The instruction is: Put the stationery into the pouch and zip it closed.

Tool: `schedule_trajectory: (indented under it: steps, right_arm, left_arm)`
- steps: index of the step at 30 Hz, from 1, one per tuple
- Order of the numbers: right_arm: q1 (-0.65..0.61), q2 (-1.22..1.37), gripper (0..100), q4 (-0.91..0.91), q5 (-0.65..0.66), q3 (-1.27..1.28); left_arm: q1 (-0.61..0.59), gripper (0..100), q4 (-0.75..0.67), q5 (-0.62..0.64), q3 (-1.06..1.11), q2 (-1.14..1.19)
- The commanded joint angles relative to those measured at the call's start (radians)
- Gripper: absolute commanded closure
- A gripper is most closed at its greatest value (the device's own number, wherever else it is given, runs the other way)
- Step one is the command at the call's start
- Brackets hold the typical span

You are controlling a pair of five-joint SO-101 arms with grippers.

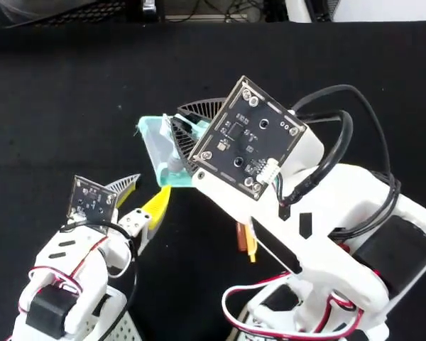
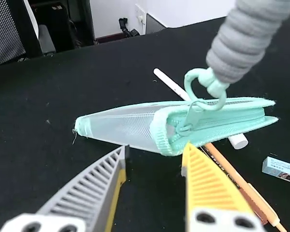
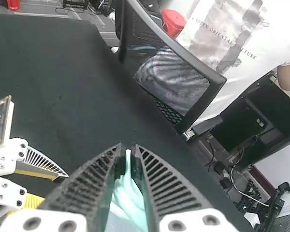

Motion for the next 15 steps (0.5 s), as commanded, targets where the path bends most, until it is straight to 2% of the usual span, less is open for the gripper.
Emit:
schedule_trajectory:
  steps: [1, 6, 15]
  right_arm:
    - [-0.006, -0.005, 98.5, 0.003, 0.008, 0.001]
    - [-0.006, -0.004, 98.5, 0.003, 0.008, 0.001]
    - [-0.009, -0.005, 98.5, 0.005, 0.006, 0.001]
  left_arm:
    - [-0.007, 80, 0.021, 0.002, -0.054, 0.006]
    - [0.012, 80, 0.077, 0.003, -0.157, 0.012]
    - [0.015, 80, 0.026, 0.005, -0.062, 0.011]
